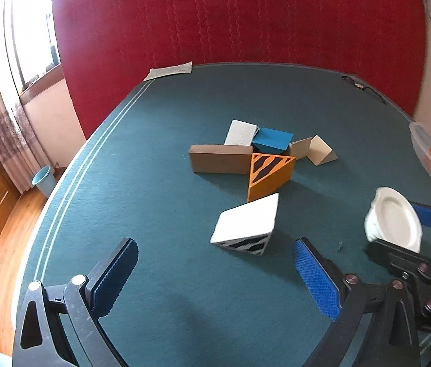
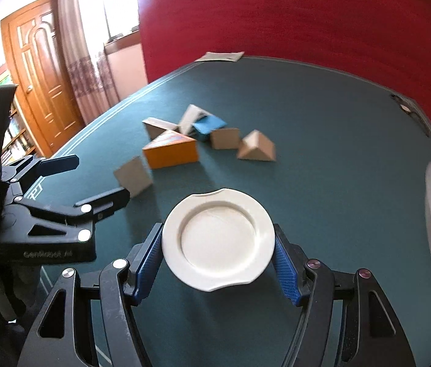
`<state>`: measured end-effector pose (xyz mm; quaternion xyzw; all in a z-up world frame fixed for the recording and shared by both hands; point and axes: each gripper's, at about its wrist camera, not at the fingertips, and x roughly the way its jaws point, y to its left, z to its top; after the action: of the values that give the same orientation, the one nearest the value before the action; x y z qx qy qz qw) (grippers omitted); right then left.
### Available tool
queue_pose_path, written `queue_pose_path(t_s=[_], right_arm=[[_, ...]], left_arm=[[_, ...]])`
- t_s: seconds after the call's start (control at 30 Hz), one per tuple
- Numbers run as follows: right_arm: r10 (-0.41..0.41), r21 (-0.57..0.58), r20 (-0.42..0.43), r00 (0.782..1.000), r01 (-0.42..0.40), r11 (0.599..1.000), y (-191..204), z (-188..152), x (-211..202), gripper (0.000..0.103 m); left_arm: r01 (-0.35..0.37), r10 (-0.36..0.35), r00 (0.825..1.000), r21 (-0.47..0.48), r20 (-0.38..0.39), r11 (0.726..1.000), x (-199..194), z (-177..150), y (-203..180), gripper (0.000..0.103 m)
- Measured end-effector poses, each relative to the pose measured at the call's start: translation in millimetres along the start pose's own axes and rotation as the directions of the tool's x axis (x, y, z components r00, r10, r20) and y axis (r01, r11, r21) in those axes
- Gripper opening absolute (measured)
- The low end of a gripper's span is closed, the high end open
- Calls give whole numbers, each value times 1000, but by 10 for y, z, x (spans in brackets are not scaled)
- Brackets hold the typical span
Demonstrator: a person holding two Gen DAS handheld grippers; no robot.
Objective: Organize rigid objects
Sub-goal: 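Carry the white plate toward the bowl with the right gripper while the left grasps the white block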
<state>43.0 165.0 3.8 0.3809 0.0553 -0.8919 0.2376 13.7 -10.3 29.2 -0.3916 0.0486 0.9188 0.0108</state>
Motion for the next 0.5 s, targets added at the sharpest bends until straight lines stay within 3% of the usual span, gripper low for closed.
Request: queue_pose_path(t_s=[0.33, 0.5], right_arm=[[-25, 62, 31, 999, 23, 998, -283, -52, -132, 67], [-24, 59, 37, 999, 22, 998, -277, -49, -137, 67]], left_arm=[[-81, 70, 995, -166, -72, 983, 263, 164, 48, 103], [-112, 97, 992, -198, -84, 974, 320, 186, 27, 102]])
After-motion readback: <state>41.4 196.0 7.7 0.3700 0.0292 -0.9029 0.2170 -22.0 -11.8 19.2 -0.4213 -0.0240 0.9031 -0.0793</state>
